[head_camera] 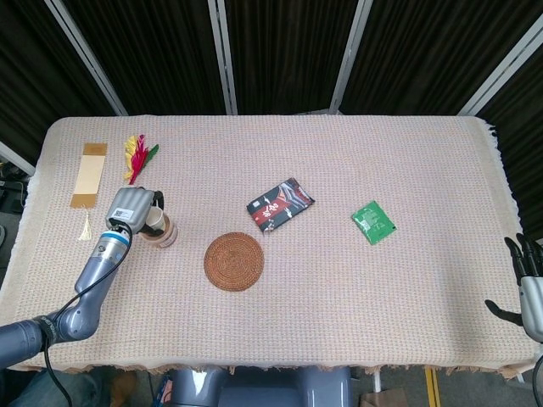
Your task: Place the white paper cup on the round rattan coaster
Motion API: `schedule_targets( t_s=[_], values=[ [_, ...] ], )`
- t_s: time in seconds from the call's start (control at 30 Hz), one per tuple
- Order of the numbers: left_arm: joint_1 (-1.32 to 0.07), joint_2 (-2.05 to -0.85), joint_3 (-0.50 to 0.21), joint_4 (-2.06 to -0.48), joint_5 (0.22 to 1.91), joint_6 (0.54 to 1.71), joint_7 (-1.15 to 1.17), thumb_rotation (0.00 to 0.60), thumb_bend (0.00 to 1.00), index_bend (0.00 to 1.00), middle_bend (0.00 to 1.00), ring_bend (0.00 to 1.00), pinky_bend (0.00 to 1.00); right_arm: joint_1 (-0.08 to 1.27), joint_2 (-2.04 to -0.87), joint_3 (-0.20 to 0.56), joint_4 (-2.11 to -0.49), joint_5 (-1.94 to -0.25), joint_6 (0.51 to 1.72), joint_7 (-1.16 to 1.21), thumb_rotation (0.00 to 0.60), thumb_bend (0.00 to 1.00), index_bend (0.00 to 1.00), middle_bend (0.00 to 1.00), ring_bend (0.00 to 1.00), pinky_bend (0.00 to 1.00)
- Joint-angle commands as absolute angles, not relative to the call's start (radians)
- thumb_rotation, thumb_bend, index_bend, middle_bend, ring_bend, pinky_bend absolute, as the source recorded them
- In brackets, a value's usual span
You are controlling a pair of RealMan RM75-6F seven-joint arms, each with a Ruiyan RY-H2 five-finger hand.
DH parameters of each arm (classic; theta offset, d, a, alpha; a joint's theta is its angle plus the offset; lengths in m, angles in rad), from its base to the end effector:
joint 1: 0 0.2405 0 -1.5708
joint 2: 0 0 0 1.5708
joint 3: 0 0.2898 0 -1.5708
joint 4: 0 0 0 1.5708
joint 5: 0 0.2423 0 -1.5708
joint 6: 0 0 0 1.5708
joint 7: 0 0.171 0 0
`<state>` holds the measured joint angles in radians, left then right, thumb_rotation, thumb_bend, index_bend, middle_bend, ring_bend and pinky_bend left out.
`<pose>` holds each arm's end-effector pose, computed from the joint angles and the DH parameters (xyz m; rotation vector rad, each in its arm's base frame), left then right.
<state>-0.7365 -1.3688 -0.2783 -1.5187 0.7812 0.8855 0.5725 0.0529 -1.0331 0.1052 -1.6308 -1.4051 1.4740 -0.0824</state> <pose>-0.2133 0.4424 0.0211 -1.6822 -0.9616 -0.6721 -0.3723 -0.2142 0.1884 1.3055 -0.8164 0.7601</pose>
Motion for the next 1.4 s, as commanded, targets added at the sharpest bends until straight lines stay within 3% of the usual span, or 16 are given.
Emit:
schedule_targets(
  t_s=[0.03, 0.47, 0.87, 1.07, 1.17, 1.23, 1.3, 1.33, 1.4],
  values=[
    [-0.736, -1.361, -0.275, -1.535, 0.786, 0.899, 0.565, 0.6, 0.02, 0.5, 0.52, 0.4, 0.47, 0.053, -1.033, 0.105, -1.631, -1.406, 1.474, -0.082, 0.6, 0.0, 0.0, 0.0, 0.0, 0.0],
    [-0.741, -1.318, -0.268, -1.767, 0.941, 0.958, 0.513, 0.6, 0.0, 0.46, 0.49, 0.38, 0.46, 0.052, -1.024, 0.105, -1.637, -1.407, 1.474, -0.063, 0.6, 0.0, 0.0, 0.0, 0.0, 0.0],
    [-0.912, -1.583, -0.223, -1.62, 0.787, 0.945, 0.706, 0.6, 0.0, 0.45, 0.47, 0.36, 0.44, 0.054, -1.017, 0.115, -1.622, -1.368, 1.452, -0.039, 0.6, 0.0, 0.0, 0.0, 0.0, 0.0],
    [-0.954, -1.654, -0.212, -1.562, 0.706, 0.947, 0.752, 0.6, 0.0, 0.44, 0.46, 0.35, 0.44, 0.053, -1.011, 0.124, -1.611, -1.342, 1.444, -0.023, 0.6, 0.0, 0.0, 0.0, 0.0, 0.0],
    [-0.966, -1.67, -0.207, -1.553, 0.706, 0.963, 0.761, 0.6, 0.0, 0.38, 0.34, 0.29, 0.41, 0.054, -1.01, 0.127, -1.606, -1.336, 1.441, -0.018, 0.6, 0.0, 0.0, 0.0, 0.0, 0.0],
    [-0.97, -1.666, -0.201, -1.562, 0.696, 0.961, 0.766, 0.6, 0.0, 0.25, 0.15, 0.17, 0.38, 0.054, -1.01, 0.128, -1.605, -1.335, 1.44, -0.018, 0.6, 0.0, 0.0, 0.0, 0.0, 0.0],
    [-0.976, -1.648, -0.196, -1.591, 0.668, 0.949, 0.773, 0.6, 0.0, 0.08, 0.02, 0.04, 0.27, 0.055, -1.011, 0.128, -1.604, -1.335, 1.441, -0.022, 0.6, 0.0, 0.0, 0.0, 0.0, 0.0],
    [-0.978, -1.636, -0.193, -1.61, 0.655, 0.947, 0.779, 0.6, 0.0, 0.02, 0.0, 0.0, 0.21, 0.055, -1.011, 0.128, -1.605, -1.337, 1.442, -0.024, 0.6, 0.0, 0.0, 0.0, 0.0, 0.0],
    [-0.981, -1.615, -0.191, -1.642, 0.648, 0.957, 0.786, 0.6, 0.0, 0.0, 0.0, 0.0, 0.13, 0.055, -1.012, 0.126, -1.607, -1.341, 1.444, -0.027, 0.6, 0.0, 0.0, 0.0, 0.0, 0.0]
  ],
)
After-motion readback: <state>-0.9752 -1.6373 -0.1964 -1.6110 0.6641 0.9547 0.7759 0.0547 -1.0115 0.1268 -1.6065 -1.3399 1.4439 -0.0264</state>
